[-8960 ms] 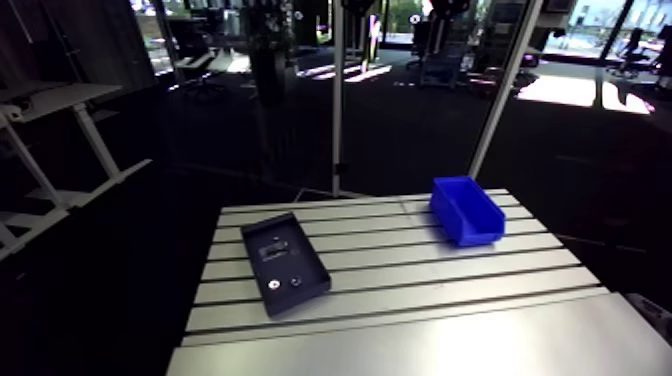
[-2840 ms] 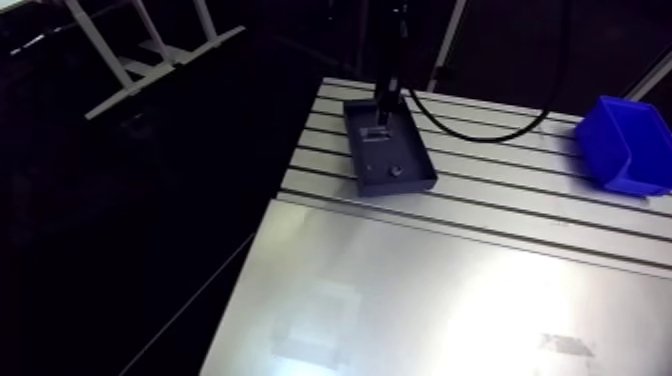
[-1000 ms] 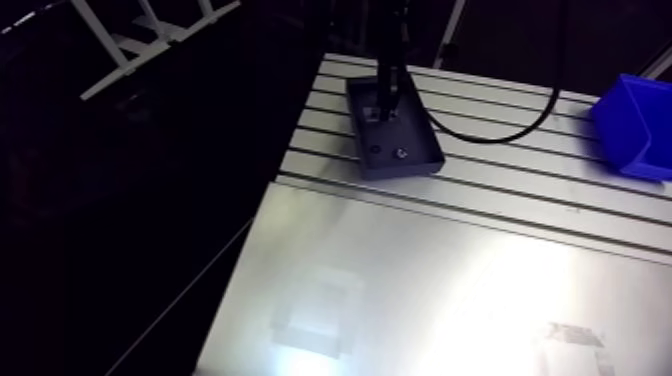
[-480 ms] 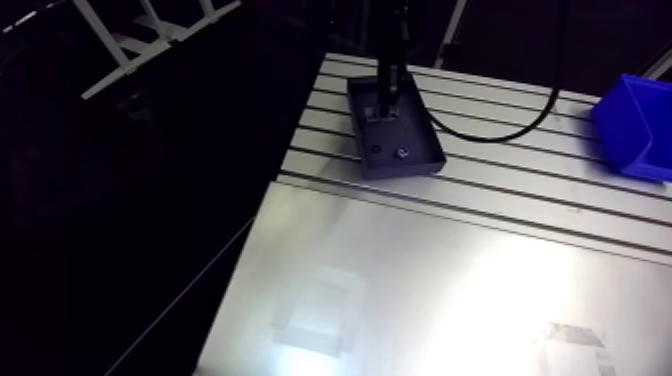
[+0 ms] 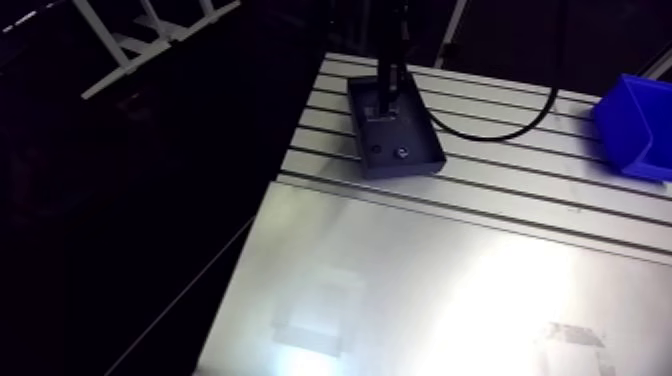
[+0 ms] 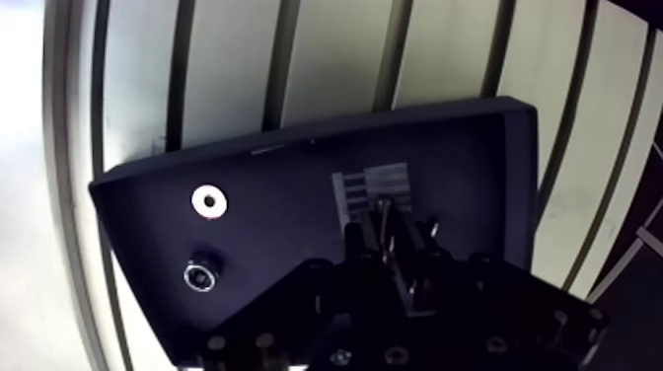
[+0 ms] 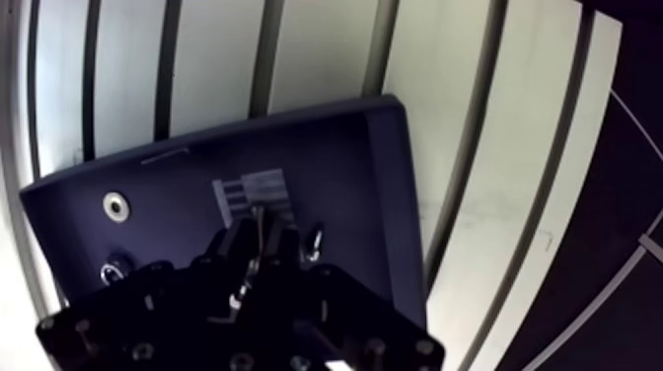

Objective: Pick up the M10 bolt from the tray and put it into the blue bin.

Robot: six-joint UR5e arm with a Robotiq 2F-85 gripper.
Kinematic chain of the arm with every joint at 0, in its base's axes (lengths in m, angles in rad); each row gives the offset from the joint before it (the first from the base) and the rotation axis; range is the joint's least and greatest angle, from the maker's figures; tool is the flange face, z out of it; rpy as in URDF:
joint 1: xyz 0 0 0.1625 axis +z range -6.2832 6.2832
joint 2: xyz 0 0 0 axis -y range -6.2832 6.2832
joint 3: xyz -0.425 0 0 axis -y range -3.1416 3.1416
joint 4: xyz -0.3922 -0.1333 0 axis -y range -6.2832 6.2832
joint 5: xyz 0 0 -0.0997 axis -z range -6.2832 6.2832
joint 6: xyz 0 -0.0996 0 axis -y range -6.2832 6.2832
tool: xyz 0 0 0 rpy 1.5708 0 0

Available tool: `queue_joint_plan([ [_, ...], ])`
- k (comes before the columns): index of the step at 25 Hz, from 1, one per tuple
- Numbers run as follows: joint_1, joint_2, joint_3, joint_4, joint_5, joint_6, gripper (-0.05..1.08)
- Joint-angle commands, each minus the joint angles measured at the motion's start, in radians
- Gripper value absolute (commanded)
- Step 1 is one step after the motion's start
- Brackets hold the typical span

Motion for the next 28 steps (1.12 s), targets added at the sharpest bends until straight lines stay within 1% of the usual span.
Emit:
queue_joint_plan([
  [1,0.000,0.000,0.001,0.000,0.000,-0.001,0.77],
  [6,0.000,0.000,0.001,0.001,0.000,-0.005,0.81],
  [7,0.000,0.000,-0.002,0.000,0.000,-0.008,0.85],
  [9,-0.002,0.000,-0.008,0.001,0.000,-0.009,0.88],
  [12,-0.002,-0.002,-0.013,0.001,0.000,-0.011,0.89],
  [15,-0.005,-0.005,-0.011,0.007,-0.002,-0.021,0.92],
  [16,-0.005,-0.009,-0.008,0.009,-0.012,-0.029,0.94],
  [17,-0.005,-0.012,-0.004,0.009,-0.029,-0.035,0.95],
  [19,0.000,-0.018,-0.001,0.010,-0.048,-0.038,0.97],
  [22,0.000,-0.041,-0.001,0.018,-0.051,-0.038,0.99],
  [28,0.002,-0.095,-0.014,0.098,-0.054,-0.034,1.02],
])
